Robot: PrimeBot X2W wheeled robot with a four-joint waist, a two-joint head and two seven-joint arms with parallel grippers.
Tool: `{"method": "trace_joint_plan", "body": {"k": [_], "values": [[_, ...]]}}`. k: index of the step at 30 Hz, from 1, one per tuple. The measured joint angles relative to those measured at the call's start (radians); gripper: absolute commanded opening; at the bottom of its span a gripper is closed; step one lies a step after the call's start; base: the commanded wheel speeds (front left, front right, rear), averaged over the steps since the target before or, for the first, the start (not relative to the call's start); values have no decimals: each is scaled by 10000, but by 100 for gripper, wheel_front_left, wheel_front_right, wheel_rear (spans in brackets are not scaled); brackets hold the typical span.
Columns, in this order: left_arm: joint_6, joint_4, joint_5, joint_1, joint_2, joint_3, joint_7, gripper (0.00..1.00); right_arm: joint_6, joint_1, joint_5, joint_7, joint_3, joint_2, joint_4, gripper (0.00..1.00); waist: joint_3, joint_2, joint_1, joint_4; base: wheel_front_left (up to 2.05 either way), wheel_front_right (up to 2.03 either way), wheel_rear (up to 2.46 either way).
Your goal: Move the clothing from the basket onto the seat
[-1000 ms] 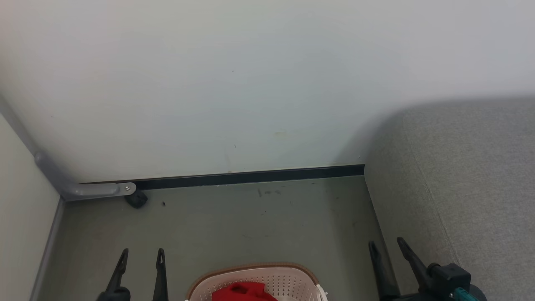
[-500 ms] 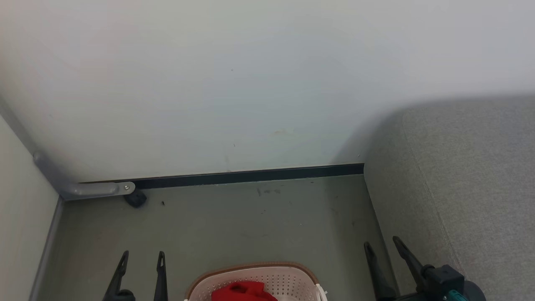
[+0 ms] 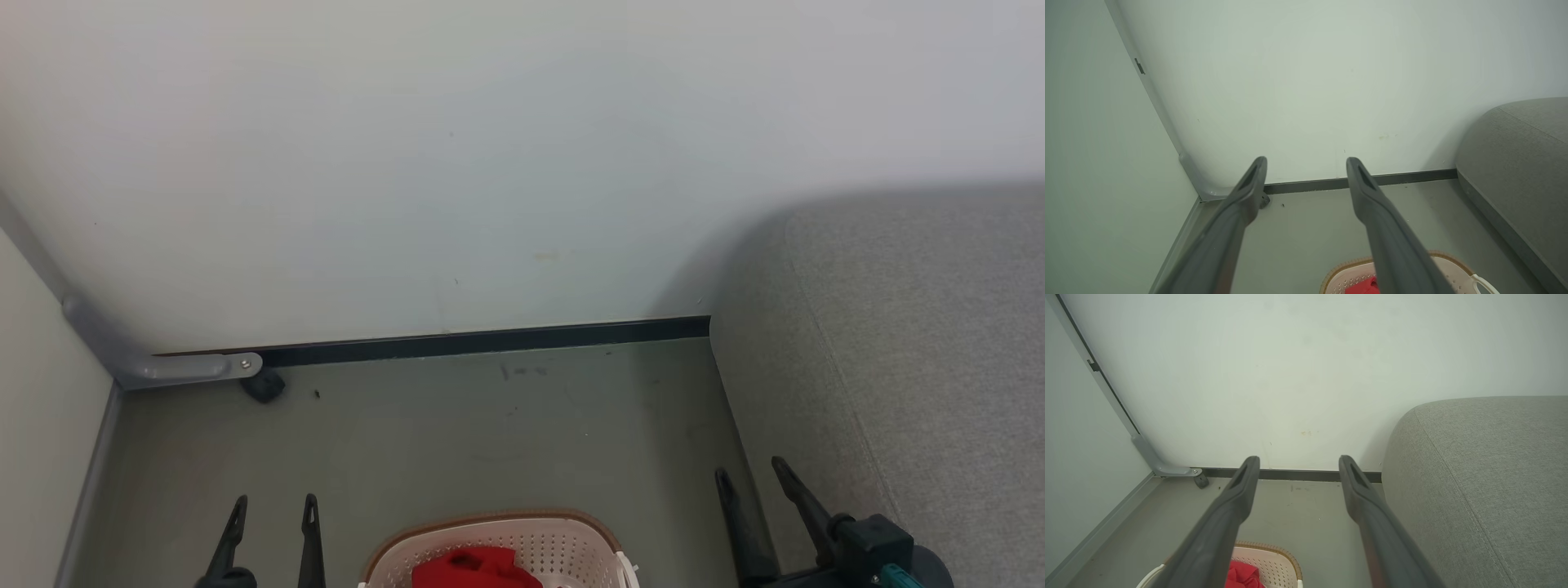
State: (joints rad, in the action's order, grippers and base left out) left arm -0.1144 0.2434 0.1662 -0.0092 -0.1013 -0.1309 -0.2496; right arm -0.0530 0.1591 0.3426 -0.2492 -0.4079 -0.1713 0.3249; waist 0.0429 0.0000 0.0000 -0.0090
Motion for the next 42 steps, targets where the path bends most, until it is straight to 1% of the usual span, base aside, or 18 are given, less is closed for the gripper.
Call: {"method": "trace_joint_plan", "body": {"k": [8, 10, 14, 19, 29, 34, 36, 42], "values": [[21, 8, -17, -49, -61, -67, 0, 100, 0, -5, -190, -2, 109, -96, -506, 100, 499, 0, 0, 25, 0, 0, 0], [174, 75, -31, -118, -90, -121, 0, 100, 2, 40, -274, -2, 159, -151, -633, 100, 678, 0, 0, 30, 0, 0, 0], [192, 155, -245, -399, -169, -362, 0, 100, 2, 352, -314, -2, 320, -259, -922, 100, 1116, 0, 0, 37, 0, 0, 0], [359, 479, -648, -912, -286, -662, 0, 100, 2, 816, -359, -4, 518, -351, -1195, 100, 1760, 1, 1, 21, 0, 0, 0], [535, 1030, -1177, -2032, -280, -1221, 0, 100, -13, 1840, -447, -75, 1049, -479, -1770, 100, 3171, 1, 2, -83, 0, 0, 0], [652, 1453, -1377, -2750, -318, -1440, 10, 100, -84, 2379, -458, -75, 1285, -510, -2057, 100, 3905, 1, 2, -137, 0, 0, 0], [794, 1682, -1465, -3038, -320, -1536, 12, 100, -84, 2562, -477, -75, 1367, -522, -2153, 100, 4192, 2, 1, -157, 0, 0, 0], [989, 2360, -1789, -3690, -305, -1912, 15, 100, -84, 3019, -564, -75, 1473, -523, -2263, 100, 4967, 2, 2, -227, 0, 0, 0]]}}
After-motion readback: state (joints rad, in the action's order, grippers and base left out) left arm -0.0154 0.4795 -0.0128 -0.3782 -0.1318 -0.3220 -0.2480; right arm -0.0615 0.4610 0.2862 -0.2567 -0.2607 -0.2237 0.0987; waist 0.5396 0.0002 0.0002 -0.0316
